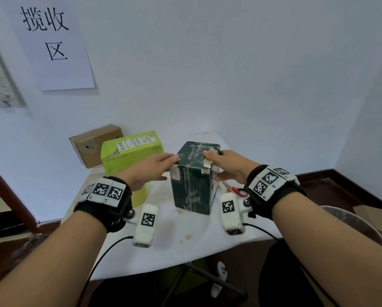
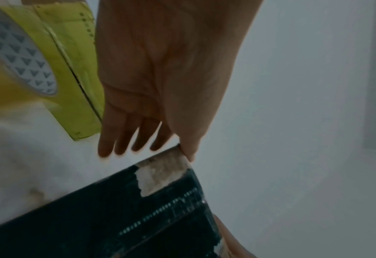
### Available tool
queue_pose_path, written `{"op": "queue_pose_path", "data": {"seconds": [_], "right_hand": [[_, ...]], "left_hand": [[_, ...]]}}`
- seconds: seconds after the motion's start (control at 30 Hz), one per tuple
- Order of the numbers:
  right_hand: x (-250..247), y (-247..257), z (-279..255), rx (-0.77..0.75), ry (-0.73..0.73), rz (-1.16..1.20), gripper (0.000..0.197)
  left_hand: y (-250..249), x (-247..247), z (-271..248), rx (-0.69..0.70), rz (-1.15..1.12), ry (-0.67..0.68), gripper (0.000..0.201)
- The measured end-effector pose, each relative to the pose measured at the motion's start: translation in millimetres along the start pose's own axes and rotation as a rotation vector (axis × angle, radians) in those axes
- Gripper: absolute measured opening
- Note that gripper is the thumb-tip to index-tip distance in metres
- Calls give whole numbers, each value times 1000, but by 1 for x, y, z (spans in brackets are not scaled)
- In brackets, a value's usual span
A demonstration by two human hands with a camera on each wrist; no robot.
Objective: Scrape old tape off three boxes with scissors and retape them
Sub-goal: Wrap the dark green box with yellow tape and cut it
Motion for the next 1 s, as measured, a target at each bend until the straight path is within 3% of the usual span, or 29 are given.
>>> {"op": "queue_pose_path", "data": {"seconds": [0.07, 0.17, 0.33, 0.53, 0.57, 0.67, 0.77, 0.87, 1.0], "right_hand": [[0, 2, 3, -81, -38, 52, 37], [-1, 7, 5, -198, -91, 130, 26], [-5, 12, 4, -308, -122, 254, 40], [-3, 11, -1, -293, -127, 385, 45], [-1, 13, -2, -256, -102, 391, 48], [3, 14, -2, -149, -55, 490, 91], [5, 11, -1, -143, -179, 599, 101], [4, 9, 0, -155, -334, 556, 123], [-2, 4, 1, -174, -400, 506, 122]], "left_hand": [[-2, 5, -1, 20, -64, 76, 38], [-11, 5, 0, 104, -84, -10, 30], [-24, 7, 0, 200, -49, -101, 33], [-28, 10, 0, 224, 6, -157, 39], [-30, 12, -1, 232, 25, -172, 42], [-42, 20, -6, 251, 191, -151, 47], [-50, 22, -7, 302, 213, -50, 45], [-54, 22, -7, 301, 204, 21, 46], [-53, 23, -1, 324, 177, 144, 45]]}}
Point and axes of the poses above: each hand's wrist, its own z-axis towards the middle knuckle, its own x-axis out of the palm, y = z × x, the point moved 1 cm from there along z, towards the middle knuckle, and after that the axes turned 5 degrees about y, right-handed, at the moved point
